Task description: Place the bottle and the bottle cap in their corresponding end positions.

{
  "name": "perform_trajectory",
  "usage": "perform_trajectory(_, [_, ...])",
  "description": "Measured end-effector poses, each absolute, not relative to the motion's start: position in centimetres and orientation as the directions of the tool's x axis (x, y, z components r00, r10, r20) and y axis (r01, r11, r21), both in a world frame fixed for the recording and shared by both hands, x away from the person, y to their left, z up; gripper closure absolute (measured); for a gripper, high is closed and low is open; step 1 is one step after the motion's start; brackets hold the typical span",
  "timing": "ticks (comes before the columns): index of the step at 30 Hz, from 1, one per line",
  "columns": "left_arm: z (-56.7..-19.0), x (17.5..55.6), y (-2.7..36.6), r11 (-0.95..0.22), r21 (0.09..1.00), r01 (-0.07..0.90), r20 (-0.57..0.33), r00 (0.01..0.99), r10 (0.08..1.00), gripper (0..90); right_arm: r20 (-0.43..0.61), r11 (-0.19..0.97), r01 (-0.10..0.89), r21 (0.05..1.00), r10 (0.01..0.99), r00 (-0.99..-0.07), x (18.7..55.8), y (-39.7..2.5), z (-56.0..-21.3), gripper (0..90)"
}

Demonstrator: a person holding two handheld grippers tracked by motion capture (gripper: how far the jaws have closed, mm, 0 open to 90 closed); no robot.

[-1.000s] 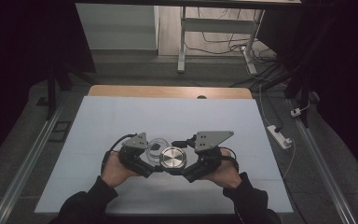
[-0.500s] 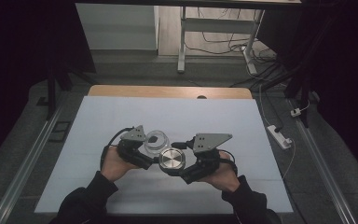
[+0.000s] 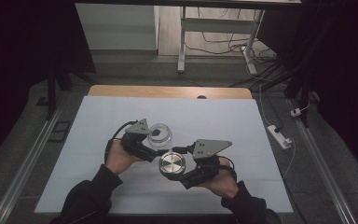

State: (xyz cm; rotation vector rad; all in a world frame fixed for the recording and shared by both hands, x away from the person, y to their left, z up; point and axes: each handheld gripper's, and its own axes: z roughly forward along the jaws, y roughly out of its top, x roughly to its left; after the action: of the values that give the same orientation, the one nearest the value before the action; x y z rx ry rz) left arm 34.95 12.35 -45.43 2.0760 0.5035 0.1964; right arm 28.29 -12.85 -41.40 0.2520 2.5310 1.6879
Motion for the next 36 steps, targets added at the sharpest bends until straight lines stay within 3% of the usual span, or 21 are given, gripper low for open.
perform_trajectory(20, [-46.2, 37.6, 11.1, -0.458, 0.842, 0.285, -0.062, 0.894, 0.444, 15.6, 0.022, 0.393, 0.115, 0.912, 0.234, -0.972, 26.7, -13.8, -43.6, 20.0])
perform_trajectory(36, [-47.8, 40.2, 10.4, -0.464, 0.830, 0.309, -0.058, 0.876, 0.479, 15.6, 0.035, 0.407, 0.158, 0.899, 0.294, -0.955, 27.6, -13.6, -46.7, 20.0])
